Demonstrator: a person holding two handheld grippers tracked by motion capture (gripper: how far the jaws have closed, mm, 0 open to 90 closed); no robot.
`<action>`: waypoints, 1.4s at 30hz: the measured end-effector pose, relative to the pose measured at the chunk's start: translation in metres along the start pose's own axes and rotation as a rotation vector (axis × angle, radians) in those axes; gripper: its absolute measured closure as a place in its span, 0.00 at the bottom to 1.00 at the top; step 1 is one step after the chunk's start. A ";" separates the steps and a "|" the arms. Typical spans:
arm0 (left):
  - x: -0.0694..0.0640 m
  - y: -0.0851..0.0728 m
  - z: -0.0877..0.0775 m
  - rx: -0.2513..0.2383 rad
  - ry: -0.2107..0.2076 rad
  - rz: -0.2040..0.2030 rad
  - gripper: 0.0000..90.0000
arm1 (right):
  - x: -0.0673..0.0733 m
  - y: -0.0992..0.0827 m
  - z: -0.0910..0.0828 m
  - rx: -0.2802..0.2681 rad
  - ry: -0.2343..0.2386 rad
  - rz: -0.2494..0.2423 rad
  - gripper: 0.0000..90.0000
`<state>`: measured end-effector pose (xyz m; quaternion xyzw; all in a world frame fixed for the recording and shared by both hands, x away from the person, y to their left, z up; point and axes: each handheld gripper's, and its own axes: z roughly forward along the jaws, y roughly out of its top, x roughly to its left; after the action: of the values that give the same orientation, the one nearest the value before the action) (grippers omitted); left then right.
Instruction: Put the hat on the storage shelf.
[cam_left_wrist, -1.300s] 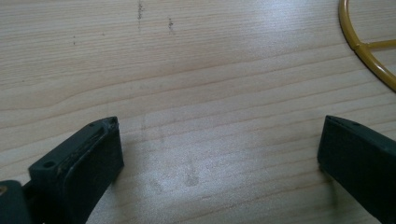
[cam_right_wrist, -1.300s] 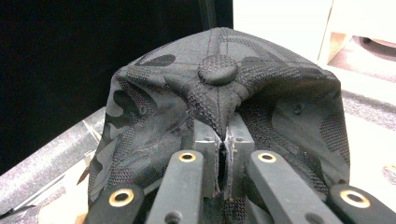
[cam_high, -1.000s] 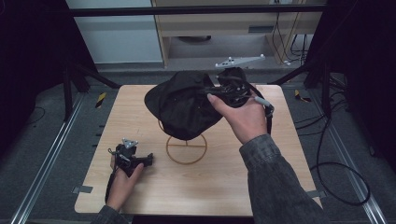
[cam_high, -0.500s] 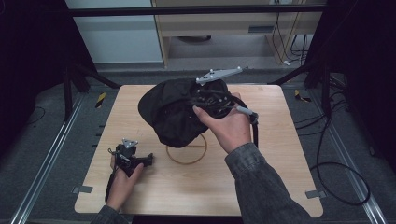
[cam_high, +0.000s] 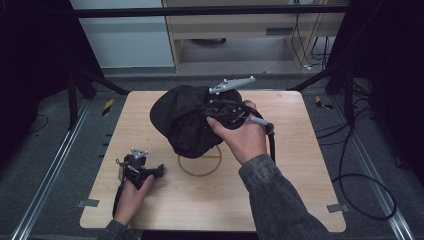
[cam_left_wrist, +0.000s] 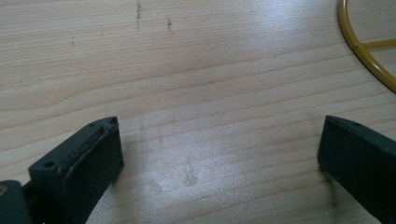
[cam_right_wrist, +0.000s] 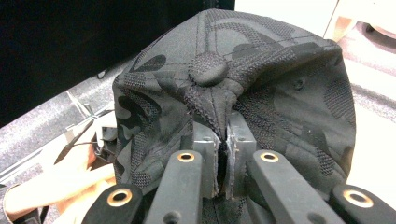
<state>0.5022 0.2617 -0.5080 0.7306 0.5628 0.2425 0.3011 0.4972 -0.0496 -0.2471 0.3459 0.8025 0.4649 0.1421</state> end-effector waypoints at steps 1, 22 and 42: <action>0.000 0.000 0.000 0.000 -0.001 -0.001 0.00 | -0.001 0.000 0.001 0.003 0.001 0.004 0.95; 0.000 0.000 0.000 -0.002 0.000 -0.001 0.00 | -0.011 -0.012 0.024 0.046 -0.010 0.021 0.93; 0.000 0.000 0.000 -0.002 0.000 -0.002 0.00 | -0.018 -0.005 0.032 0.063 -0.041 0.032 0.89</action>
<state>0.5022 0.2616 -0.5081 0.7298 0.5633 0.2429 0.3020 0.5255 -0.0434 -0.2702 0.3724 0.8081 0.4344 0.1400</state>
